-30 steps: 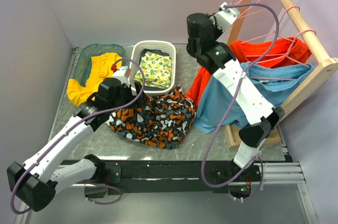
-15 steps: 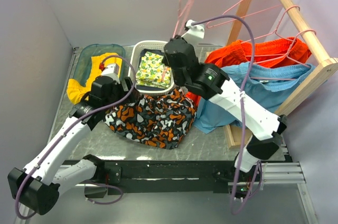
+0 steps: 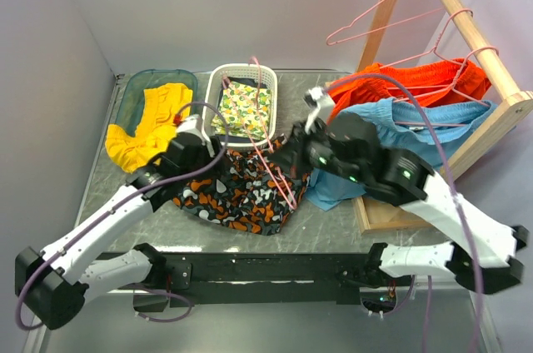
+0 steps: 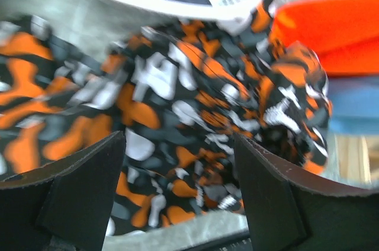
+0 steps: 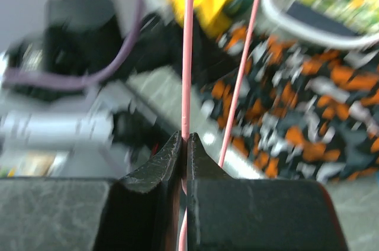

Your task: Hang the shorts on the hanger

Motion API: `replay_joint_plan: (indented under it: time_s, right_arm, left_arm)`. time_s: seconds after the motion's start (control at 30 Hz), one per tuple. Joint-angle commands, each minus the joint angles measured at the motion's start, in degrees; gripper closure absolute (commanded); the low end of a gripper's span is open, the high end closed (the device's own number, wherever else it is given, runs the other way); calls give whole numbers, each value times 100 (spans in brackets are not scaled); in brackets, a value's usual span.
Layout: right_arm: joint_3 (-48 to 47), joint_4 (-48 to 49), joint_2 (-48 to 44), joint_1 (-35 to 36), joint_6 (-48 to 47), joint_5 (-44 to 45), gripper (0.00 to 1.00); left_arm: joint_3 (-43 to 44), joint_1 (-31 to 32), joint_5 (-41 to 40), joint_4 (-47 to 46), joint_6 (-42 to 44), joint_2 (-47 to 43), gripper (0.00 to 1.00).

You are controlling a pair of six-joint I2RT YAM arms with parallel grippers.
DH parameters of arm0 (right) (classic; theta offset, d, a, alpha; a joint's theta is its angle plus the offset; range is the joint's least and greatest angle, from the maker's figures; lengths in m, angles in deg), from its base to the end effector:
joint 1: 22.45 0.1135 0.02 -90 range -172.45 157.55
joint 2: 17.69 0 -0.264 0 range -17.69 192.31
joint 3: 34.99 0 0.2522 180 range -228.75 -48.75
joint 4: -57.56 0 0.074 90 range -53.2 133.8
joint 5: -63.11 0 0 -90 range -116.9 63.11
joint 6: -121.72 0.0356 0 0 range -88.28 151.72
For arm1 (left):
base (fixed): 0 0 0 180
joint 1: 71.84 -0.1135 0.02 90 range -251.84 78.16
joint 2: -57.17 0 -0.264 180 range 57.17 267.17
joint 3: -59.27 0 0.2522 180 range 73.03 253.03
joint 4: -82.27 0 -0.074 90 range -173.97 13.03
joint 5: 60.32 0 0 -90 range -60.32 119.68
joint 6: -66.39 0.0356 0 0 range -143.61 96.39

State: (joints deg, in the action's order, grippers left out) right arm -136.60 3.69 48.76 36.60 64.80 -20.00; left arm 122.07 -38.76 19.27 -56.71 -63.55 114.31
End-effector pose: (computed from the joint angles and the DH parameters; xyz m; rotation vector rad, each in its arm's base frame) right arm 0.1190 0.1901 0.4657 -0.3682 1.9839 0.9568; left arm 0.1850 -0.1128 0.2970 -0.2374 2.2123 -0.5204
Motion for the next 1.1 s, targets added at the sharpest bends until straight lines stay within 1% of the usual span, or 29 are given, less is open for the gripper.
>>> replay_joint_plan:
  time_s: [0.0, 0.1, 0.17, 0.2, 0.33, 0.4, 0.47, 0.53, 0.63, 0.77, 0.83, 0.9, 0.97, 1.0, 1.07]
  right_arm:
    - [645, -171, -896, 72, -39, -1015, 100]
    - [831, -565, -1327, 89, 67, -700, 100]
    - [875, -733, -1547, 81, 119, -532, 100]
    - [910, -839, -1600, 81, 137, -575, 100]
    - [1051, -945, -1881, 89, 260, -593, 100]
    - [1051, -1102, -1952, 81, 278, -549, 100]
    - [964, -1208, -2013, 81, 269, -540, 100]
    - [858, -1384, -2040, 89, 252, -575, 100]
    - [638, -1604, -2066, 89, 234, -672, 100]
    - [331, -1982, -1979, 81, 129, -865, 100]
    - [278, -2149, -1918, 89, 32, -927, 100]
    - [269, -2245, -1882, 81, -12, -1014, 100]
    - [312, -2298, -1873, 81, -30, -971, 100]
    - [330, -2368, -1873, 81, -21, -884, 100]
    - [374, -2378, -1891, 81, -3, -927, 100]
  left_arm:
    - [-209, 523, -374, -545, -496, 157, 22]
    - [-377, 821, -452, -897, -619, 183, 22]
    - [-386, 884, -627, -1091, -707, 323, 22]
    - [-386, 893, -768, -1144, -777, 402, 22]
    - [-377, 911, -900, -1539, -848, 657, 23]
    - [-351, 911, -1076, -1611, -901, 710, 26]
    - [-211, 902, -1383, -1462, -884, 868, 32]
    - [-105, 902, -1577, -1373, -866, 1088, 34]
    - [-52, 911, -1657, -1399, -831, 1229, 43]
    - [-8, 884, -1727, -1443, -796, 1343, 59]
    - [9, 849, -1736, -1522, -734, 1369, 64]
    - [-8, 744, -1544, -1593, -656, 1422, 61]
    - [-87, 726, -1359, -1812, -550, 1457, 56]
    - [-96, 726, -1201, -1873, -463, 1492, 55]
    - [-96, 691, -1165, -1892, -479, 1545, 55]
